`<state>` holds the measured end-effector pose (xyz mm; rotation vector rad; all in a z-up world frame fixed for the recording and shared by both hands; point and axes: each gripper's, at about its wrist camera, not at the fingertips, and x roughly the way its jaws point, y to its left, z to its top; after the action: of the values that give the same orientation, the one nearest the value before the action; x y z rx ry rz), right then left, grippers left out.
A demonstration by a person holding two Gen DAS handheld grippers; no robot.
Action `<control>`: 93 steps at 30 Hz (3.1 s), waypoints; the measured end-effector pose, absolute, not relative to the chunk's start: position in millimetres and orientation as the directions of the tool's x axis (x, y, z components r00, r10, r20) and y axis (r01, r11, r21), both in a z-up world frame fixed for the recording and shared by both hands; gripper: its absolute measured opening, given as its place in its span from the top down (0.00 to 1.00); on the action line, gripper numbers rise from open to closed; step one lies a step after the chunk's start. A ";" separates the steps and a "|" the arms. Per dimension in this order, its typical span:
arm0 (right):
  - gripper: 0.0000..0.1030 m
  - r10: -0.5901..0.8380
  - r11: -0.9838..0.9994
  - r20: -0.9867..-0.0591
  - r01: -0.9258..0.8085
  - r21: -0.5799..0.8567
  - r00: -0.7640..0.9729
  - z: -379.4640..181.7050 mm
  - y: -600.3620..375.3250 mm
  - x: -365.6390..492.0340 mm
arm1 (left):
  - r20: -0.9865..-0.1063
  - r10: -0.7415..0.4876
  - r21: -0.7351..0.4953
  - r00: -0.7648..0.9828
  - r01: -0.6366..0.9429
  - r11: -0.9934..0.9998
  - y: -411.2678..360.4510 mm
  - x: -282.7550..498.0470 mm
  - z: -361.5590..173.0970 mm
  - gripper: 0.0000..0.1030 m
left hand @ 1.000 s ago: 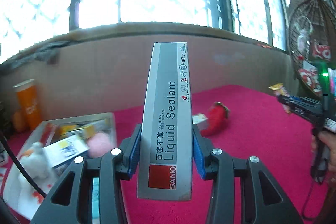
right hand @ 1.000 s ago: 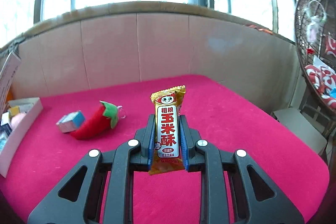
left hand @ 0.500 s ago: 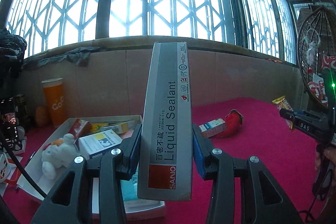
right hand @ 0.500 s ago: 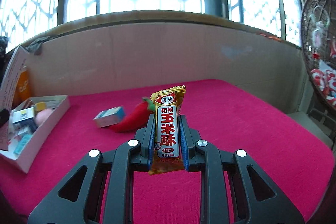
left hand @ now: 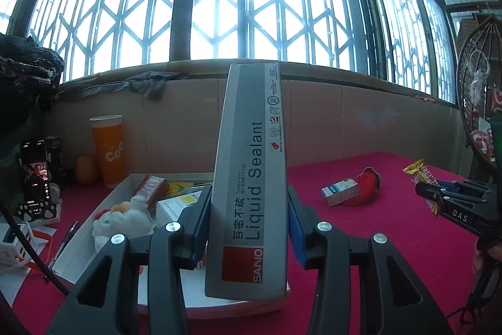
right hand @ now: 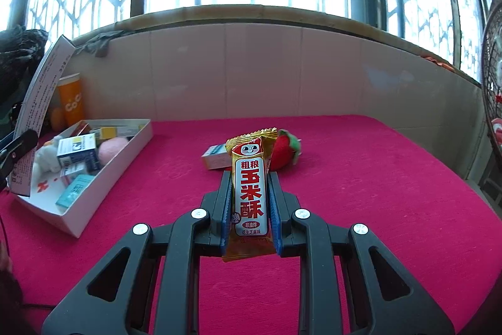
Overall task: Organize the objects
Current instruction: 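Carry the Liquid Sealant box and snack bar over the white tray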
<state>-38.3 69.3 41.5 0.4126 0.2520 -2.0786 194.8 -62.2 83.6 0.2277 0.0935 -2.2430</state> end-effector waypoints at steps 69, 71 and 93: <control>0.80 -0.810 -0.364 -0.451 0.924 -0.115 -0.375 34.0 27.9 31.6 | -0.178 -0.831 -0.040 -0.526 0.848 -0.529 -82.5 260.3 83.1 0.57; 0.80 -0.813 -0.358 -0.451 0.927 -0.113 -0.369 34.6 26.8 32.4 | -0.178 -0.832 -0.037 -0.525 0.849 -0.527 -82.4 260.9 83.3 0.57; 0.80 -0.871 -0.202 -0.448 0.978 -0.045 -0.201 59.5 -14.2 72.2 | -0.215 -0.855 -0.067 -0.472 0.881 -0.469 -105.9 293.2 88.4 0.57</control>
<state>72.2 -14.2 59.5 0.3804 0.3755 -1.7491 293.2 -105.9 88.4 0.1829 0.2033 -2.0573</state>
